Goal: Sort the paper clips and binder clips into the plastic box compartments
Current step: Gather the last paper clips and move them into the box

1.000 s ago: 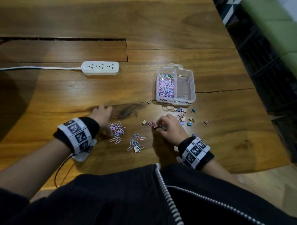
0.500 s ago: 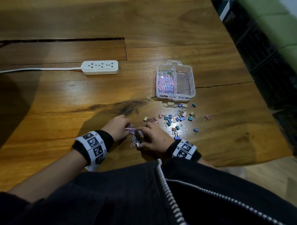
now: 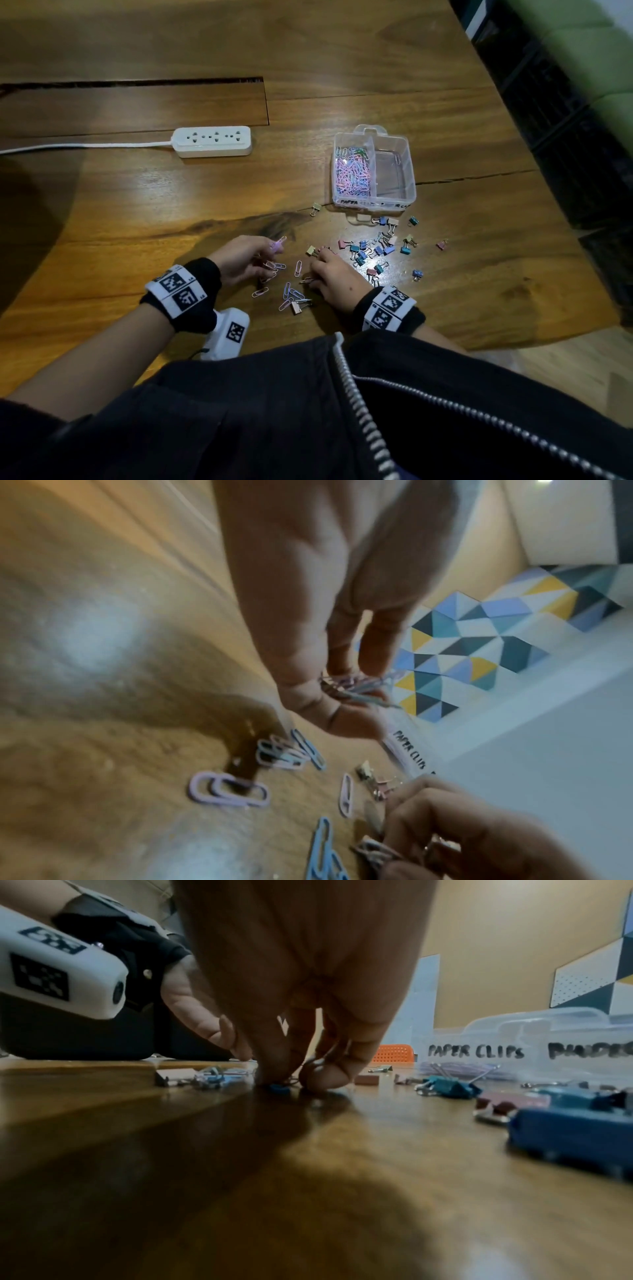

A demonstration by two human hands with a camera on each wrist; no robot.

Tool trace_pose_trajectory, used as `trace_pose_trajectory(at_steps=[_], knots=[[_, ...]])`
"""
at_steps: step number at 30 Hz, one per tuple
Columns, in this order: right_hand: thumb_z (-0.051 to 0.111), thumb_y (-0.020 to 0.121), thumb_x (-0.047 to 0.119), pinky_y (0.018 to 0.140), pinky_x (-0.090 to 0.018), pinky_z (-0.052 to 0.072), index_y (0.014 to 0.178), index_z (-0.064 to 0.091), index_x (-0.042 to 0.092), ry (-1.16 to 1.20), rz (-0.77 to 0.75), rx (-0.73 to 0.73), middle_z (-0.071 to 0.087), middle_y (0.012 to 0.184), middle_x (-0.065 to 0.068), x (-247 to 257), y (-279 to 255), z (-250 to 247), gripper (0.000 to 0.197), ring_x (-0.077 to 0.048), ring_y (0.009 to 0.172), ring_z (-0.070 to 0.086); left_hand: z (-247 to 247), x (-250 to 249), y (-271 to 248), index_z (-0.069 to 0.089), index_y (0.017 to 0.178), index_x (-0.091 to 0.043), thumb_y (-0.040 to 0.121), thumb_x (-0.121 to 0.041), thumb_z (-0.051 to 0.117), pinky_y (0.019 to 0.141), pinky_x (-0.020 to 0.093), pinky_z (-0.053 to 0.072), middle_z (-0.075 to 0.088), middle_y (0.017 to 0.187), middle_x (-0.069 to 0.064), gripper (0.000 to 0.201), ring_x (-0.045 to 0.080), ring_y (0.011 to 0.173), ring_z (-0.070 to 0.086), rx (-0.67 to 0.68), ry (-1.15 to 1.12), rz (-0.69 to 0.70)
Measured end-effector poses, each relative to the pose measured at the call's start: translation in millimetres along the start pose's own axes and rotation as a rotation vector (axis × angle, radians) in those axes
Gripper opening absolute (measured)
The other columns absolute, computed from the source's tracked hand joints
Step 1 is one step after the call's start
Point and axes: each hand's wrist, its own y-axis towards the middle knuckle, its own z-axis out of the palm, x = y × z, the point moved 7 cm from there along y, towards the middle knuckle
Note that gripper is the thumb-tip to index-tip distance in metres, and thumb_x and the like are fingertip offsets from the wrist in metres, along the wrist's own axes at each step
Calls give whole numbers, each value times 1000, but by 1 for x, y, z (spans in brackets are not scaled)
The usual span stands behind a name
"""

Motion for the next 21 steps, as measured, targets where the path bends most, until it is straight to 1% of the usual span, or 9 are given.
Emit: trace_pose_trajectory(at_steps=[4,7,8,10,12,14,16,18,21], knots=[[52,88,18,90,-38,46,102,56,3,-19,-39,6,53,110,-12,5,-2,-2,21,-26,99,53,8,1,1,50,74,-4,82,4,23,45,18,47,51,75,12,30,19,64,47,93,-134,-2],[52,88,15,88,-34,46,98,58,4,31,-12,-17,58,105,-12,2,-3,-6,16,-25,98,54,11,-1,4,49,73,-10,82,-18,41,44,18,44,49,72,5,13,14,61,46,106,-29,10],[53,87,14,88,-33,46,97,58,4,82,15,-35,60,104,-12,-2,-3,-8,15,-24,97,55,10,-1,5,46,70,-13,84,-25,47,44,18,41,47,69,3,19,12,57,44,98,34,4],[58,85,13,85,-30,47,93,59,6,236,106,-78,62,102,-11,-12,-3,-11,11,-22,95,56,4,-3,8,41,66,-15,94,-31,45,48,22,36,42,63,2,32,13,51,40,43,271,28],[62,83,14,79,-28,45,83,58,11,413,206,-119,62,94,-6,-24,-4,-16,4,-17,87,55,-1,-10,7,44,71,-16,97,-31,39,56,26,34,46,70,2,30,17,61,44,-34,635,128],[64,79,8,72,-24,44,69,53,17,623,265,-136,58,79,-1,-32,-7,-20,18,-13,76,54,0,-13,5,50,90,-14,93,-34,48,65,28,37,51,88,1,19,17,80,47,-46,928,216],[63,77,-4,60,-17,48,66,51,16,890,272,-123,54,69,0,-35,-9,-24,26,-11,64,53,3,-7,5,51,108,-15,84,-36,61,75,29,41,51,101,1,33,18,91,48,-1,1182,232],[59,77,-10,52,-11,47,67,51,13,1056,271,-77,51,65,-1,-37,-10,-26,26,-9,59,52,3,-4,7,51,114,-18,81,-35,65,84,31,44,52,110,3,40,20,100,51,-5,1333,228],[53,80,-10,46,-11,44,71,53,11,1144,274,-1,50,65,-1,-38,-11,-26,24,-4,51,53,5,-8,9,54,111,-17,85,-33,60,85,34,45,54,115,6,31,22,103,53,-41,1389,263]])
